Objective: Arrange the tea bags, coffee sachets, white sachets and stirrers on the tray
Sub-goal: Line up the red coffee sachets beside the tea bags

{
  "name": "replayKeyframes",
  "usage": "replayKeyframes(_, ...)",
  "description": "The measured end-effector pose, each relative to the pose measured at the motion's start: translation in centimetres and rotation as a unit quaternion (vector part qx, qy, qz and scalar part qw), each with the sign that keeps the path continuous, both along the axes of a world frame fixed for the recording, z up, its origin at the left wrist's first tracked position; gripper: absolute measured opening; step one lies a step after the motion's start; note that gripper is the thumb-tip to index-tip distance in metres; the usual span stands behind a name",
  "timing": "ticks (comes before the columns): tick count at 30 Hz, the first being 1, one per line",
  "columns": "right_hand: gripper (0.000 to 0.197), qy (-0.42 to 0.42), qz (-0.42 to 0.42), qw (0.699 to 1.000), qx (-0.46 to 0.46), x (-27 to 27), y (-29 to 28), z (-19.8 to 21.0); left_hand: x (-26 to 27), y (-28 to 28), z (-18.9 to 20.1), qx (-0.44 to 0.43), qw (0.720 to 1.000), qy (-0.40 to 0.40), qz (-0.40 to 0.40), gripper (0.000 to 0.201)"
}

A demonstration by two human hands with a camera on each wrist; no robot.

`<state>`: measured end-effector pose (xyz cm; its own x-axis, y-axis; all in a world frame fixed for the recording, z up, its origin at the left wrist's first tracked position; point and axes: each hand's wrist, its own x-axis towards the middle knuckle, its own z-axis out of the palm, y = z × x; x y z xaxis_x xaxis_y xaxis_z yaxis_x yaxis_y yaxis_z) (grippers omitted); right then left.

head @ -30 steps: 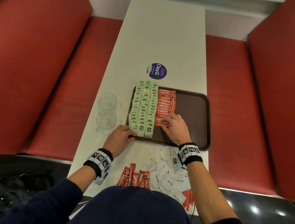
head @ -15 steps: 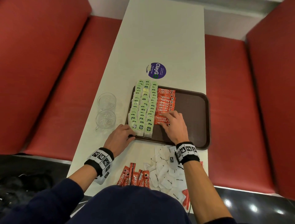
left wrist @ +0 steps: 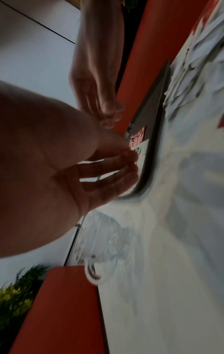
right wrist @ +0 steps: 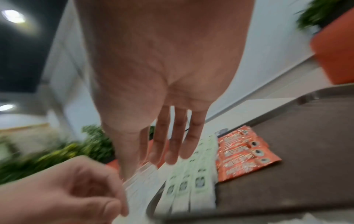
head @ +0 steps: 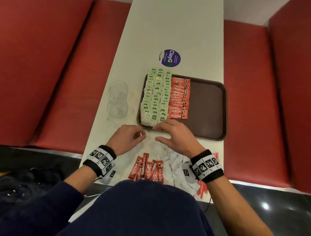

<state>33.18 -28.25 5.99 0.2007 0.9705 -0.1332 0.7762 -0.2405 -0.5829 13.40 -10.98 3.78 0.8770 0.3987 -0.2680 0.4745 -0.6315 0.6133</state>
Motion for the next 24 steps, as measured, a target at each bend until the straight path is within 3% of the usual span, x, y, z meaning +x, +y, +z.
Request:
replayKeyframes(4, 0.061, -0.061, 0.198, 0.968, -0.139, -5.9, -2.3, -0.7, -4.1, -1.5, -0.7, -0.039, 0.982, 0.166, -0.077, 0.035)
replayKeyframes(7, 0.07, -0.09, 0.236, 0.954, -0.162, -8.6, -3.2, -2.4, -6.3, -3.7, -2.6, -0.034, 0.967, 0.227, -0.108, 0.054)
replayKeyframes(12, 0.06, -0.062, 0.184, 0.972, -0.135, -9.7, -2.5, -3.6, -6.4, -4.5, -3.5, 0.007, 0.979, 0.19, -0.077, 0.049)
replayKeyframes(15, 0.063, -0.068, 0.163, 0.977, -0.121, -9.9, -0.9, -3.8, -5.9, -3.9, -2.9, 0.031, 0.982, 0.177, -0.063, 0.04)
replayKeyframes(20, 0.045, -0.028, 0.047, 0.995, -0.083, -9.1, 0.3, -3.6, -5.2, -2.7, -2.4, 0.035, 0.985, 0.165, -0.027, 0.031)
replayKeyframes(22, 0.039, -0.042, 0.015, 0.995, -0.089, -8.5, -0.1, -3.4, -5.1, -3.2, -2.3, 0.041, 0.986, 0.163, -0.01, 0.048)
replayKeyframes(24, 0.042, -0.064, 0.013, 0.992, -0.109, -8.0, -0.7, -3.3, -5.1, -4.2, -2.5, 0.052, 0.984, 0.168, 0.005, 0.081)
